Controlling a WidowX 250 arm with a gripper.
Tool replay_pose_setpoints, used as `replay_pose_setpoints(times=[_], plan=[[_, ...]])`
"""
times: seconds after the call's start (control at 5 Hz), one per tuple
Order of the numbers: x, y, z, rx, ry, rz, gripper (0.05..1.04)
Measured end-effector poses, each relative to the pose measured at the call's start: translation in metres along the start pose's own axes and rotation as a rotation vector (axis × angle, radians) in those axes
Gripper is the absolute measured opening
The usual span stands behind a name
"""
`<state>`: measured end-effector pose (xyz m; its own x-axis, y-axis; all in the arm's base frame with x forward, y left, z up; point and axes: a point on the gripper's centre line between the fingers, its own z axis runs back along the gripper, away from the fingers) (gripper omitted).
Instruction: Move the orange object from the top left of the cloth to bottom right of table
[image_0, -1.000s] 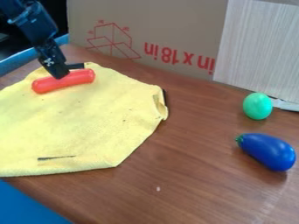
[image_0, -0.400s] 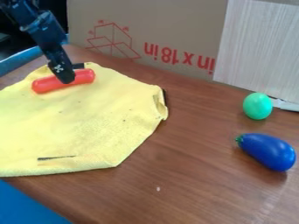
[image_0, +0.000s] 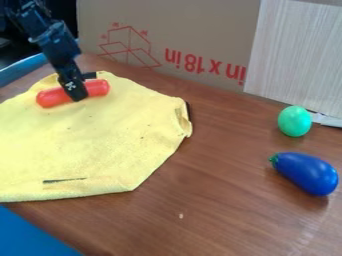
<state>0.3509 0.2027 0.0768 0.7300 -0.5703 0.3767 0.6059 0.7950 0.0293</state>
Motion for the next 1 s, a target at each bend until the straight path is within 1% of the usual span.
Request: replay_pose_setpoints(times=[0.2,0.4,0.6,0.8,1.0], plan=[[-0.003,0.002,-0.002,0.019,0.011,-0.003,0.472],[-0.007,0.003,-0.003,0.038,0.031,-0.012,0.469],[-0.003,-0.005,-0.003,0.003,0.006,-0.034,0.470],[0.020,-0.027,0.013,-0.033,-0.081,-0.111,0.470],[0.052,-0.059,0.032,-0.093,-0.184,-0.163,0.470]])
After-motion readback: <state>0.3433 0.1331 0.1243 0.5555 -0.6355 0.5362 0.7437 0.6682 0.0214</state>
